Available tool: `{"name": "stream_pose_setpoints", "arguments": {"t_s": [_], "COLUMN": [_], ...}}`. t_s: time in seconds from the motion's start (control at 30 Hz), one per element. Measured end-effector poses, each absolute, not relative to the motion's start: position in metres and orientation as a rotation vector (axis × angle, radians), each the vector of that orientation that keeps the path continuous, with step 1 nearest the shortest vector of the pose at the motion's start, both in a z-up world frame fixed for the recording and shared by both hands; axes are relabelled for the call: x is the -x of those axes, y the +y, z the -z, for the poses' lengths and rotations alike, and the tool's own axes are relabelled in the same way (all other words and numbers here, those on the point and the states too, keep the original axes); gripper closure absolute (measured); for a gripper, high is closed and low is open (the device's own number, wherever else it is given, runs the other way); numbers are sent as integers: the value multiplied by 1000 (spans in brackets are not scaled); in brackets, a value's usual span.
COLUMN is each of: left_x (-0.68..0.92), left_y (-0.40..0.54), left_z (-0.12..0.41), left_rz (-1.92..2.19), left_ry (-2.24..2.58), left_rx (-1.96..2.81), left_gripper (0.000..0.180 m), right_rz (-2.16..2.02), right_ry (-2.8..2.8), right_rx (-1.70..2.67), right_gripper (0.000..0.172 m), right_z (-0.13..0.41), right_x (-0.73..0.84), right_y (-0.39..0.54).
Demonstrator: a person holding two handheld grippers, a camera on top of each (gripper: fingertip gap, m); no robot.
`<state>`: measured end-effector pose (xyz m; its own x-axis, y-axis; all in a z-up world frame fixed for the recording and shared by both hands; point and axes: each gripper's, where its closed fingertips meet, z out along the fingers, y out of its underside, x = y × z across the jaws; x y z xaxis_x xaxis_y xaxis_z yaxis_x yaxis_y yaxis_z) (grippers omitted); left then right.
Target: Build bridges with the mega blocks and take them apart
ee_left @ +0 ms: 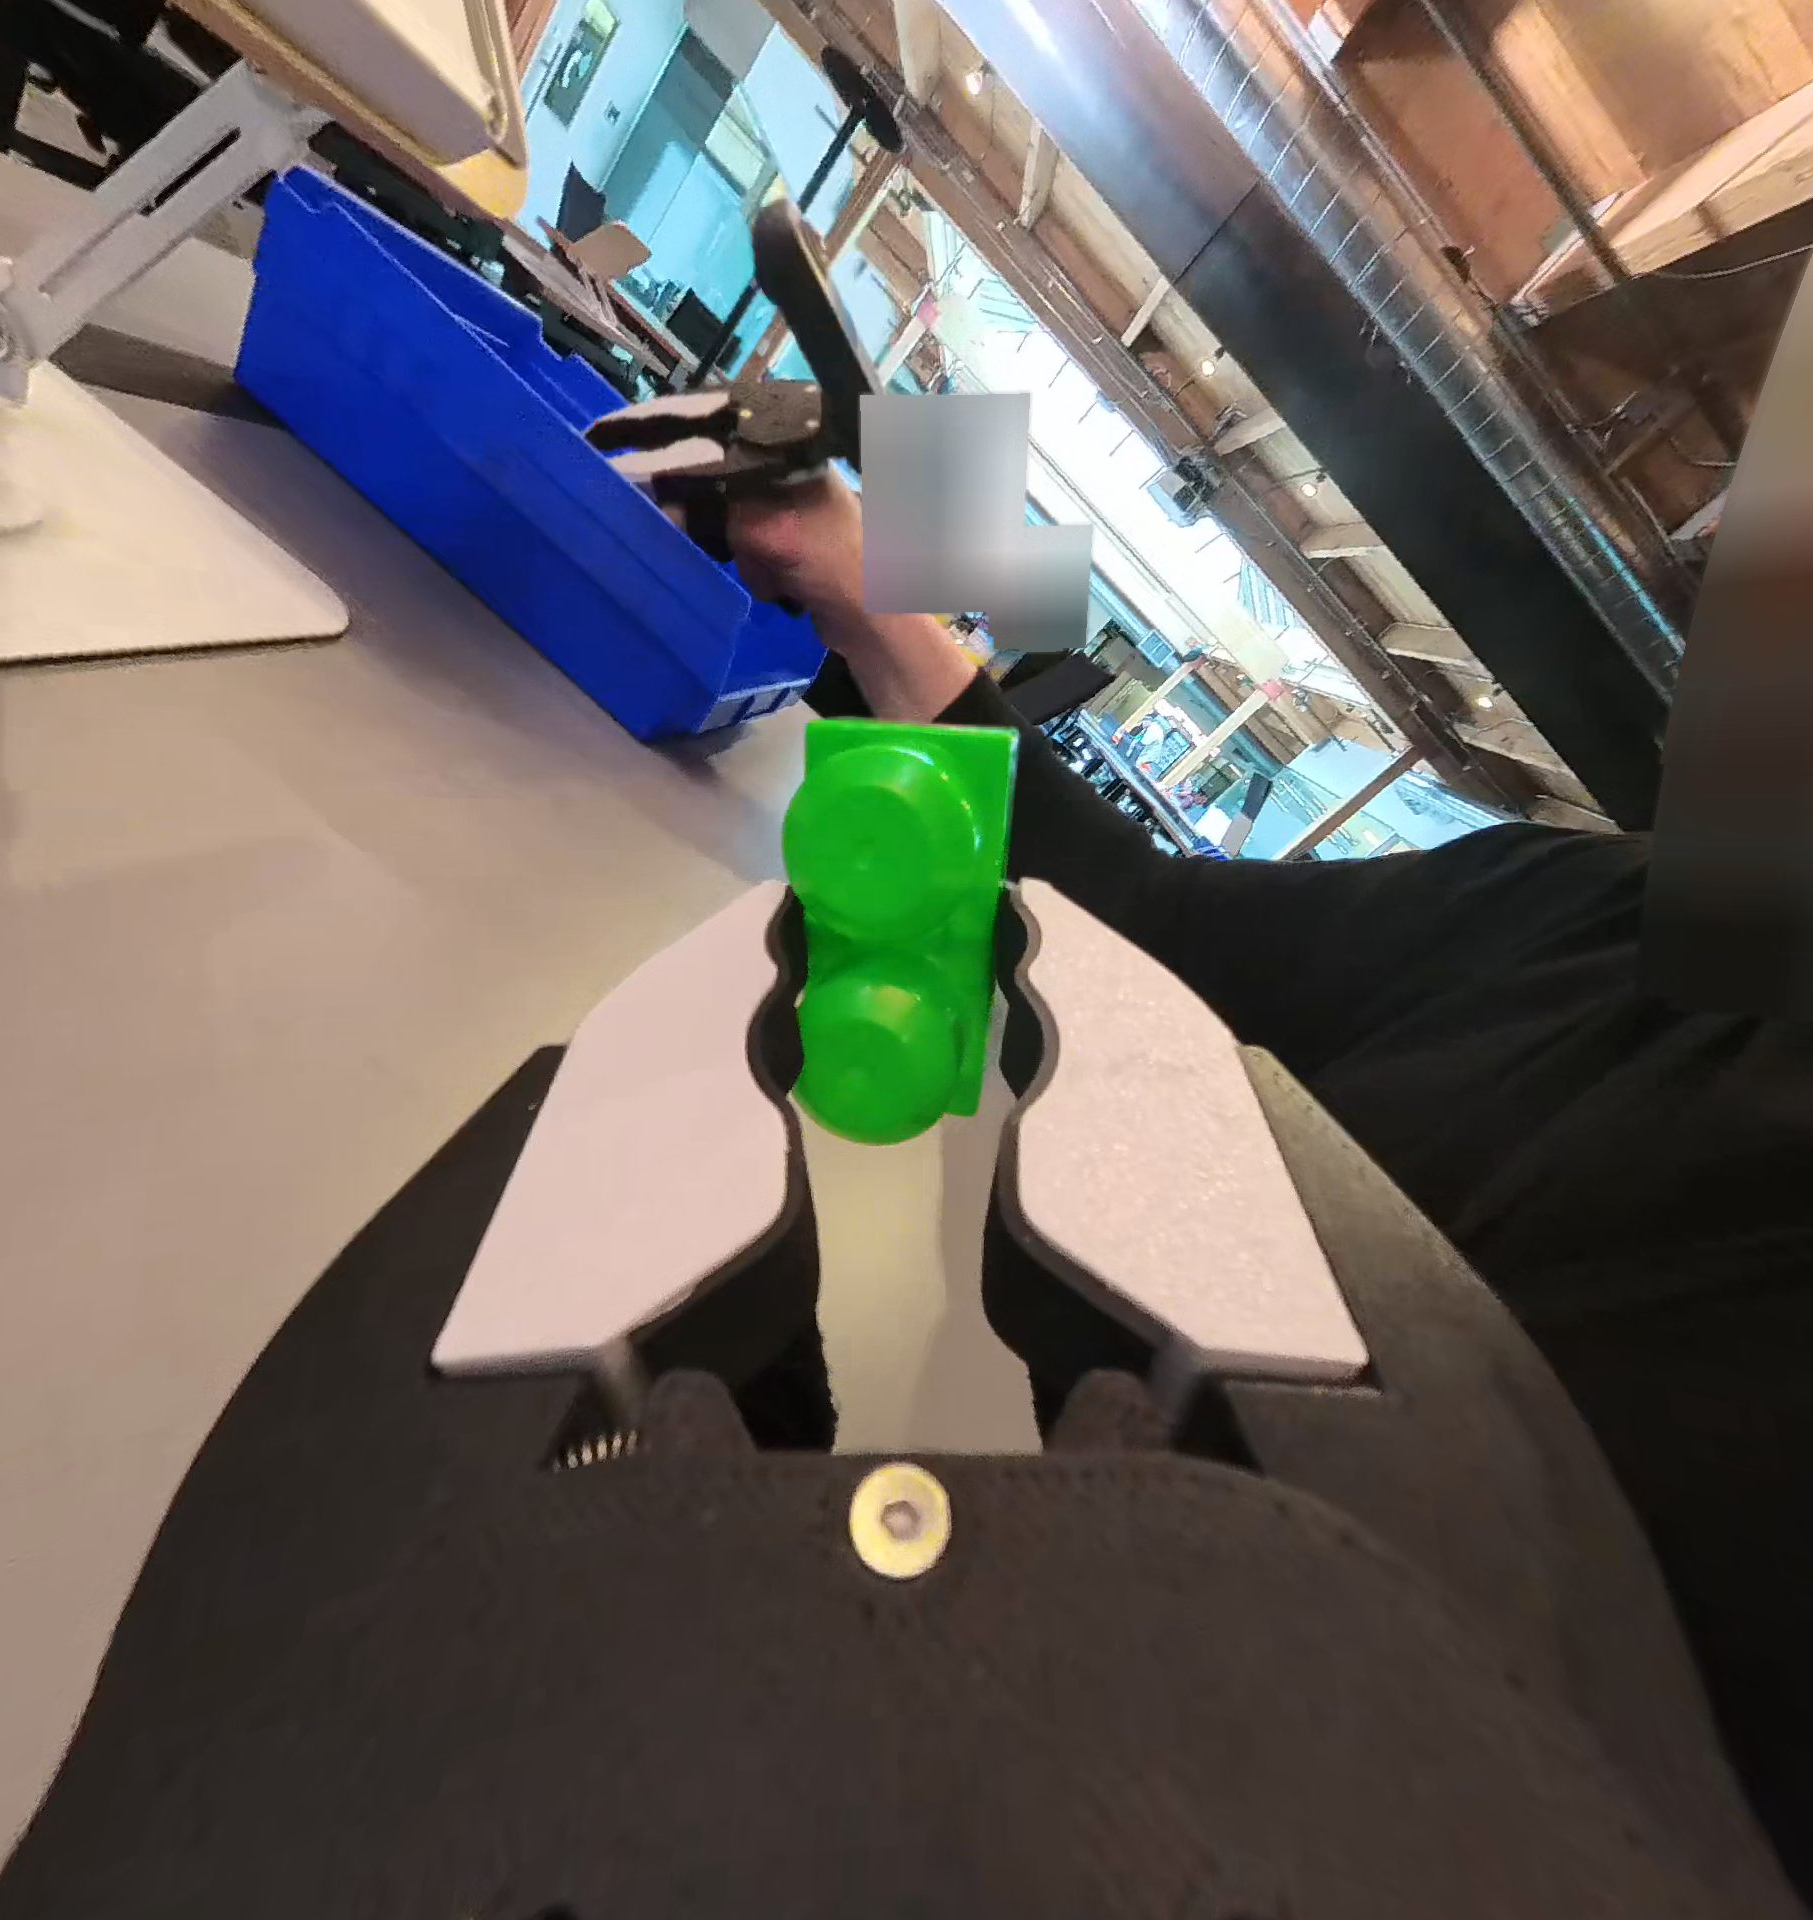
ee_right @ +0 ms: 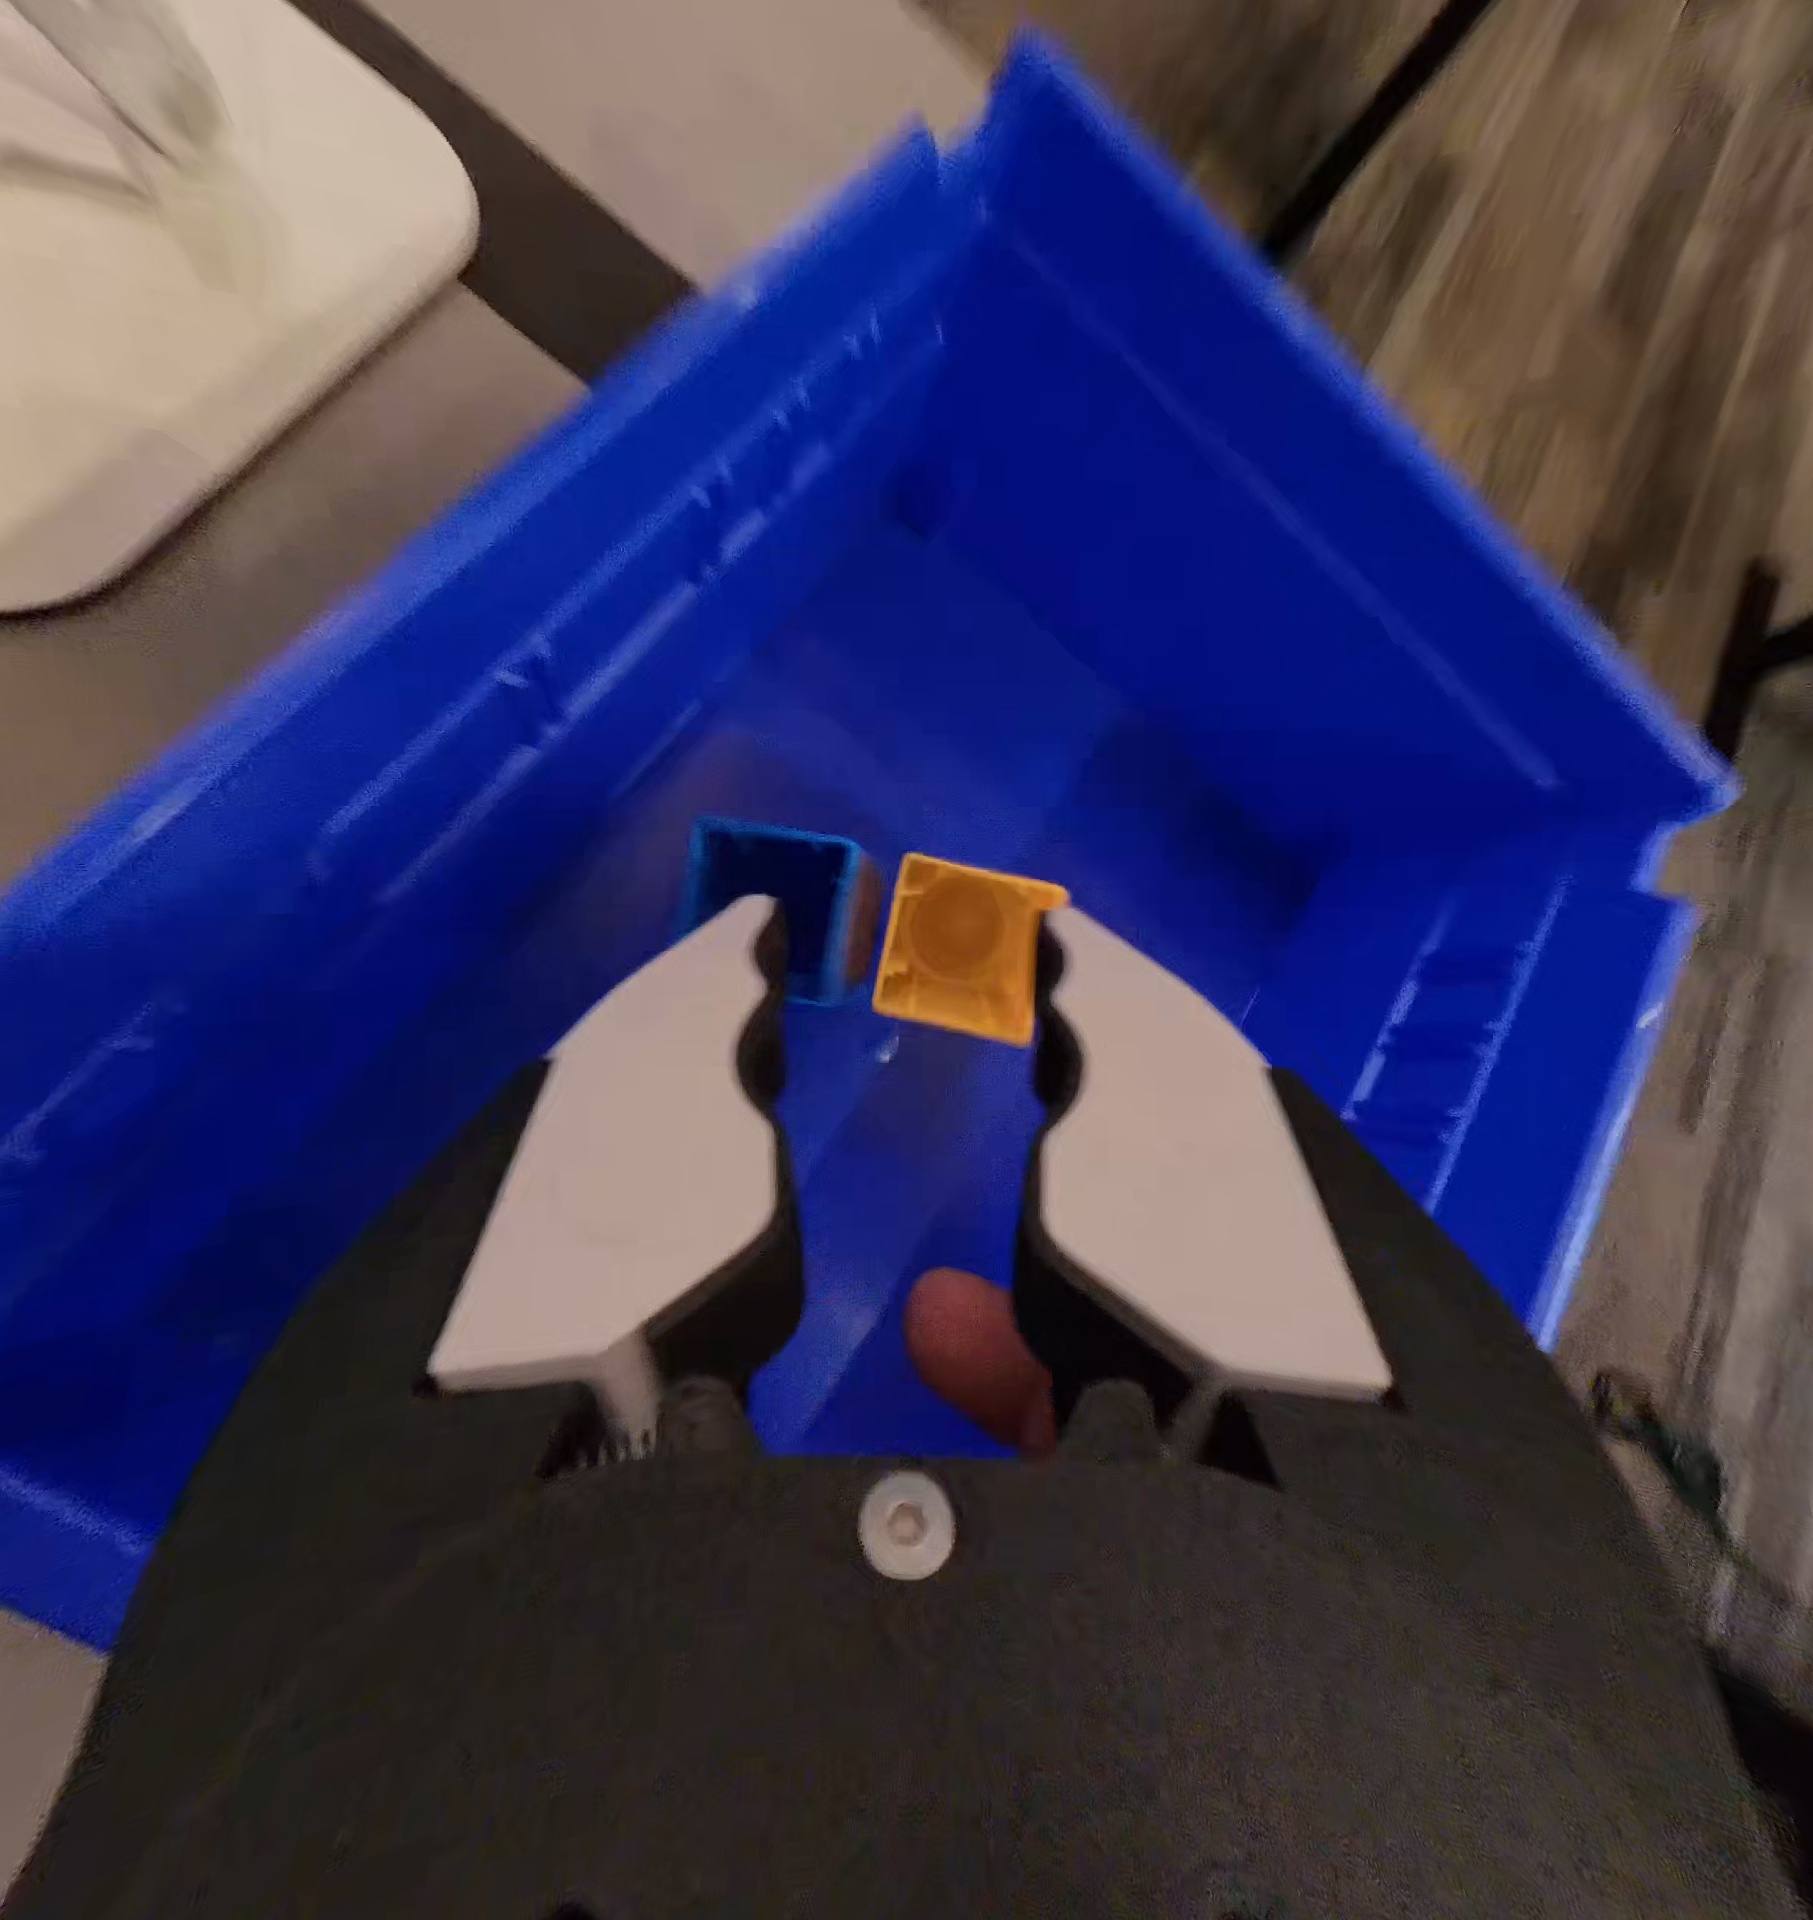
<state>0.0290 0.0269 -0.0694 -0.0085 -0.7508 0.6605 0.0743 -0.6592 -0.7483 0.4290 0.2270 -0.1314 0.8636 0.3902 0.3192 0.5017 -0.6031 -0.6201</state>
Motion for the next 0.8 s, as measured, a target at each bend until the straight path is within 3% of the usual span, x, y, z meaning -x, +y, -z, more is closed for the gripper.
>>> {"name": "stream_pose_setpoints", "arguments": {"t_s": [0.03, 0.17, 0.3, 0.43, 0.67, 0.8], "left_x": [-30, -30, -33, -43, -69, -80], "left_y": [27, 30, 33, 34, 23, 10], "left_z": [70, 72, 69, 68, 88, 94], "left_rz": [1736, 1730, 1761, 1781, 1485, 1302], "left_ry": [710, 704, 670, 676, 943, 1131], "left_rx": [1661, 1661, 1649, 1644, 1776, 1807], "left_gripper": [145, 145, 145, 145, 145, 145], "right_rz": [177, 214, 247, -7, -744, -927], "right_ry": [-621, -582, -683, -900, -1158, -1264], "right_rx": [2341, 2286, 1984, 1788, 1703, 1761], "right_gripper": [111, 112, 136, 141, 126, 117], "right_z": [139, 122, 52, 18, 28, 43], "right_x": [-432, -433, -388, -285, -129, -93], "right_y": [228, 224, 192, 136, 51, 36]}}
